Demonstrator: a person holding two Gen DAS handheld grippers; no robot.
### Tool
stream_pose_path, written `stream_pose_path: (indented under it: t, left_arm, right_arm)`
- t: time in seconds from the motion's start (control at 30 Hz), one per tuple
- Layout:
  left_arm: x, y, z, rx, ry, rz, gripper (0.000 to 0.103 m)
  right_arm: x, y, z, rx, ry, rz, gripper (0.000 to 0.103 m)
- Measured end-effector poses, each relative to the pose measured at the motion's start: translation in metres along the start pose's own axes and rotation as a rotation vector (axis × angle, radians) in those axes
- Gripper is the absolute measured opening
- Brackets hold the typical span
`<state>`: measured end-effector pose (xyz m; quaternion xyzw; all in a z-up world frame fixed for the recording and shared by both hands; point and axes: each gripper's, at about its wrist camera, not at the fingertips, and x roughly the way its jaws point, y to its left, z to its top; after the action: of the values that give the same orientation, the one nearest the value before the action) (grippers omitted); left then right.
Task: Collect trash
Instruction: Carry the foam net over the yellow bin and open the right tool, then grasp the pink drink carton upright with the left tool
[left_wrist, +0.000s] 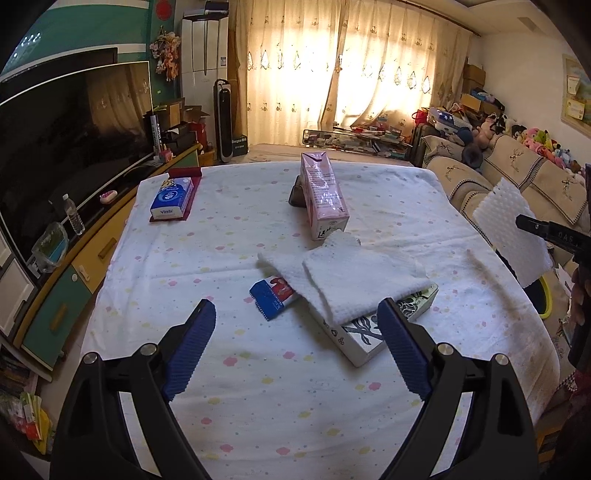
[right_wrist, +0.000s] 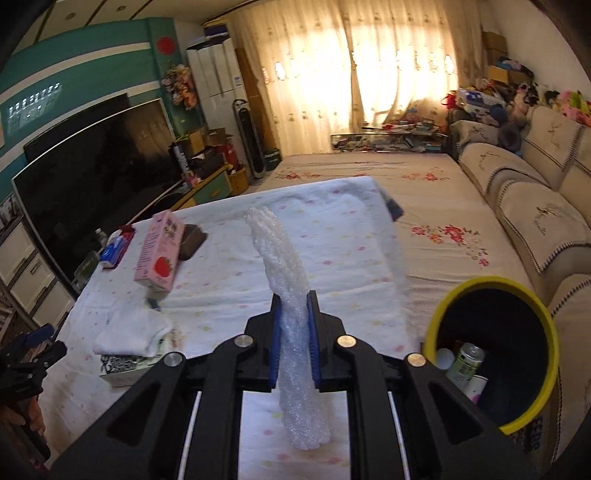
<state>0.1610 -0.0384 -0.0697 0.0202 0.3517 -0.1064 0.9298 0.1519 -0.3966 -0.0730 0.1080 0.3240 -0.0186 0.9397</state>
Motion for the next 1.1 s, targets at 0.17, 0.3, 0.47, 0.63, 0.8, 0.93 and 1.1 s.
stream_pose_path:
  t: [0.17,0.3,0.47,0.63,0.8,0.93,1.1]
  left_arm:
    - [0.001,-0.011,0.001,0.019,0.002,-0.006,0.088]
    - [0.002,-0.021,0.001,0.039,0.006,-0.014,0.088]
    - [0.004,-0.03,0.004,0.055,0.013,-0.022,0.088]
    - [0.009,-0.038,0.005,0.071,0.022,-0.027,0.089]
    - [0.016,-0.042,0.009,0.08,0.031,-0.026,0.092]
    - [0.028,-0.046,0.016,0.096,0.04,-0.014,0.092]
    - [0.046,-0.05,0.032,0.103,0.047,-0.002,0.092]
  right_arm:
    - [0.001,-0.07,-0.009,0.104,0.014,-0.149,0.013]
    - [0.008,-0.115,-0.019,0.157,0.031,-0.244,0.013]
    - [0.022,-0.154,-0.028,0.206,0.055,-0.321,0.014]
    - [0.035,-0.172,-0.034,0.235,0.077,-0.352,0.028]
    - [0.032,-0.164,-0.029,0.25,0.053,-0.358,0.051]
    - [0.028,-0.151,-0.026,0.243,0.039,-0.323,0.055]
    - [0.03,-0.129,-0.021,0.201,0.039,-0.282,0.056]
